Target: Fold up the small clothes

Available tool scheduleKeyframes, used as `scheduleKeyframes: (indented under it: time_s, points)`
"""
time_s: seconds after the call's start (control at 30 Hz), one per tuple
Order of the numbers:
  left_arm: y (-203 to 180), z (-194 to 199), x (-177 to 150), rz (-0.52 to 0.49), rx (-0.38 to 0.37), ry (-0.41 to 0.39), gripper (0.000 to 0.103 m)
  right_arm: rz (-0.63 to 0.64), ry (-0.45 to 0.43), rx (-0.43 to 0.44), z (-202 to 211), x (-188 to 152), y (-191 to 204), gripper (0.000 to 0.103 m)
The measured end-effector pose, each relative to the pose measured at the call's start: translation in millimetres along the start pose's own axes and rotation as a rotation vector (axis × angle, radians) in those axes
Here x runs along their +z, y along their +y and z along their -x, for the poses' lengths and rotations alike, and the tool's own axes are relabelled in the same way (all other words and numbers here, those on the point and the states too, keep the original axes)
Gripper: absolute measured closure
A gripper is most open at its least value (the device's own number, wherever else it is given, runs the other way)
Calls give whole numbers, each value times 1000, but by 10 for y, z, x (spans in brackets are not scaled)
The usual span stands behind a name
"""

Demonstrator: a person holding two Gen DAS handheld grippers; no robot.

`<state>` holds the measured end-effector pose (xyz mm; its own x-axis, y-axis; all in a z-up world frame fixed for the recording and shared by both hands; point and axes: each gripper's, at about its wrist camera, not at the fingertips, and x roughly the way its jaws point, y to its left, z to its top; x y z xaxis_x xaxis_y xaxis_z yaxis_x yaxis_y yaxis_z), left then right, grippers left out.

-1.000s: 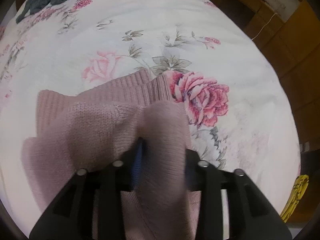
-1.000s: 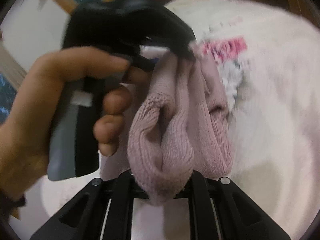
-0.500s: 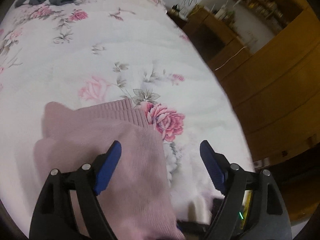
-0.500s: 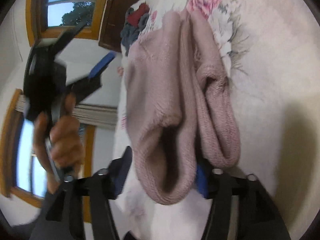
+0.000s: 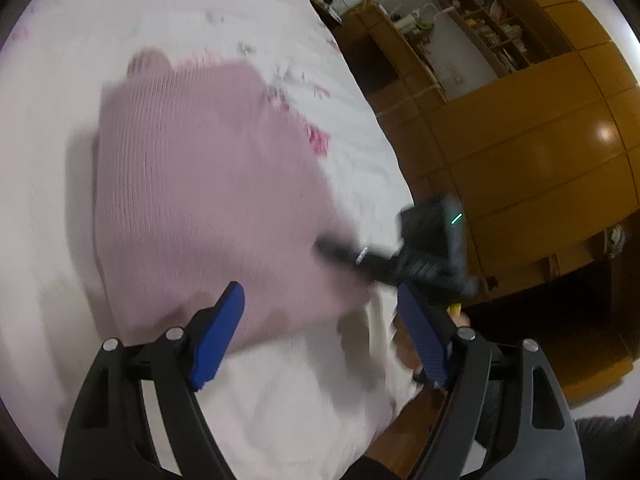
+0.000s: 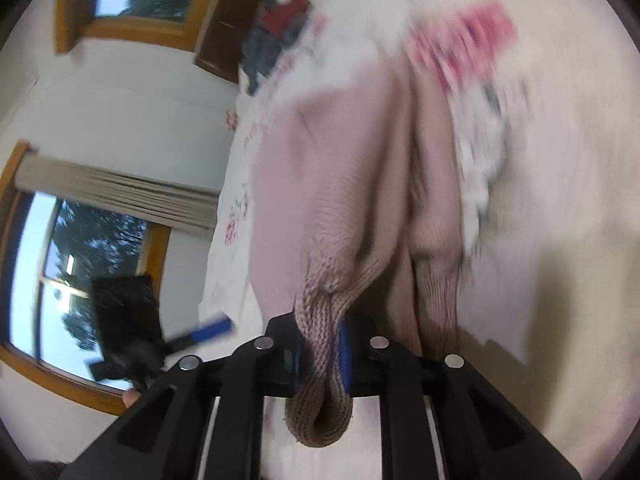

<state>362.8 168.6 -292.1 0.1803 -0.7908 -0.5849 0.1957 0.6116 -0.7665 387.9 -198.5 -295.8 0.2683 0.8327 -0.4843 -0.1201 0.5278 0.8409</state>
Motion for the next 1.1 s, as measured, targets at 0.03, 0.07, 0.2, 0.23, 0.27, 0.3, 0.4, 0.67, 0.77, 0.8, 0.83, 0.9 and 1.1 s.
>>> scheduleKeyframes:
  time_s: [0.03,0.07,0.2,0.23,0.27,0.3,0.4,0.67,0.77,0.8,0.83,0.9,1.1]
  points:
    - [62,-79,-23,15,7,12,26,8,-6,-15,20,8,8,89]
    - [140,-174,-49,37,18,27,26,9,-3,-59,1,5,-27,89]
    - [393,-435,-129,120,16,64,27,-60,83,-79,-208,-56,-266,86]
    - [405,-426,-125,128,3,60,27,-68,80,-48,-181,-56,-272,80]
    - [409,-402,-93,137,-13,55,28,-77,67,-18,-128,-42,-277,71]
    - [403,-363,-66,144,-37,47,28,-89,54,6,-72,-8,-306,65]
    - [289,-189,180,113,-91,-6,28,-124,15,37,86,190,-410,55]
    - [359,-123,1238,90,-49,-129,28,-79,31,-28,-79,377,-285,76]
    - [810,-328,1351,198,35,-96,46,-72,41,-48,-152,330,-347,76]
    - [900,-366,1355,220,52,-91,53,-71,45,-46,-162,337,-353,76]
    - [942,-372,1368,228,49,-101,54,-67,46,-47,-159,361,-351,74]
    - [918,-333,1381,235,9,-110,48,-55,-5,-47,-79,474,-275,63]
    - [907,-290,1343,219,-23,-122,45,-112,-74,-63,-158,953,-361,43]
